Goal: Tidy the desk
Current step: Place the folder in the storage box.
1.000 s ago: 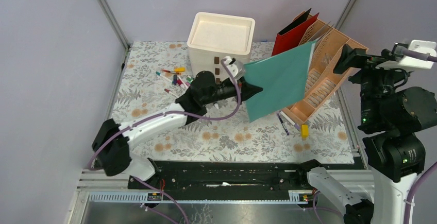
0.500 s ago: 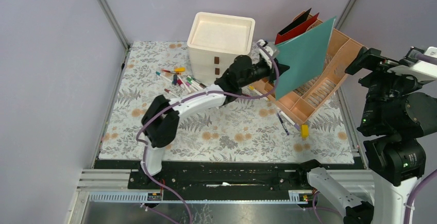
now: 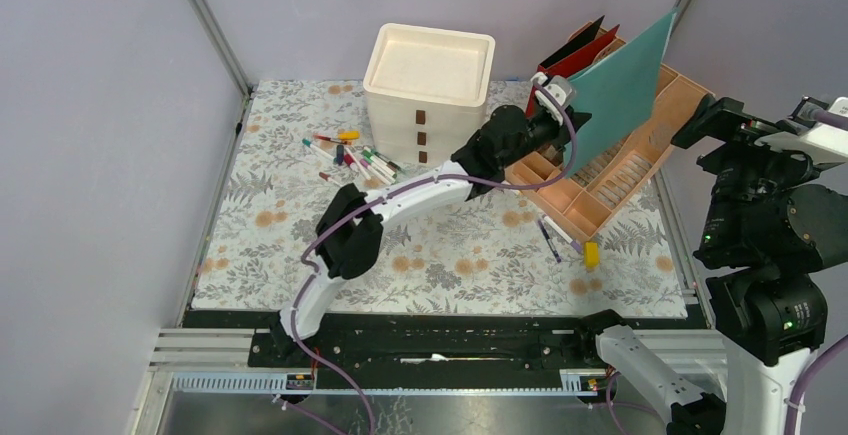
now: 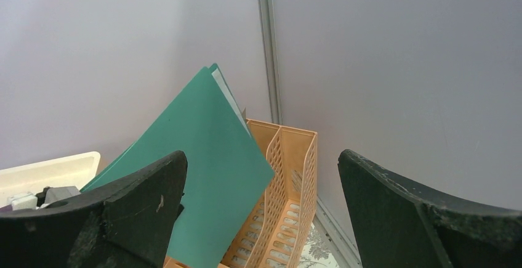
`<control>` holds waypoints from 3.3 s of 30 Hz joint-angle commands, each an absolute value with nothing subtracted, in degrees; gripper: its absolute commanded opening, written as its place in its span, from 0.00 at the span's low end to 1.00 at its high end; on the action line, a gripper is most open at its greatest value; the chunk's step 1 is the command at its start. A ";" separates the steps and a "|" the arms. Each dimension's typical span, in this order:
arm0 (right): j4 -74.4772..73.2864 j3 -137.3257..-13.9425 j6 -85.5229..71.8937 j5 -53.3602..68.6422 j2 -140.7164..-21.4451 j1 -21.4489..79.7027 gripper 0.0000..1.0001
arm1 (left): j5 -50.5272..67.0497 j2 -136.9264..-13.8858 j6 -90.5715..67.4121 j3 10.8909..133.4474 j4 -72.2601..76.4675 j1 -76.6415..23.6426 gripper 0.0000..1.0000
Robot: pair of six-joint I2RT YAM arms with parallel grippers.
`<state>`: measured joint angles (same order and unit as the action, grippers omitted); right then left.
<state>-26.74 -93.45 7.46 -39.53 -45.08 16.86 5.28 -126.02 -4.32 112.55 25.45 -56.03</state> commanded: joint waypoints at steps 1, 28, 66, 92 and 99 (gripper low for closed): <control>-25.92 -93.21 6.25 -40.13 -44.95 16.61 1.00 | 0.51 -129.41 -1.67 120.75 30.02 -56.99 0.00; -26.10 -91.07 5.37 -38.53 -44.81 16.52 1.00 | -0.82 -115.34 -3.18 95.93 52.86 -57.74 0.00; -25.89 -88.65 4.93 -37.42 -44.23 16.51 1.00 | -3.21 -141.87 2.81 124.84 37.48 -58.79 0.03; -25.70 -77.35 11.95 -23.25 -42.00 16.33 1.00 | -2.21 -102.00 0.09 78.57 41.07 -63.20 0.85; -30.89 -68.91 20.98 2.13 -41.28 16.35 1.00 | -8.10 -81.06 -4.68 52.89 37.13 -60.84 0.99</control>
<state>-28.45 -71.61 14.09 -16.69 -41.39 16.53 -4.84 -88.90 -0.69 61.65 39.83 -62.85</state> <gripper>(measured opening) 0.994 0.984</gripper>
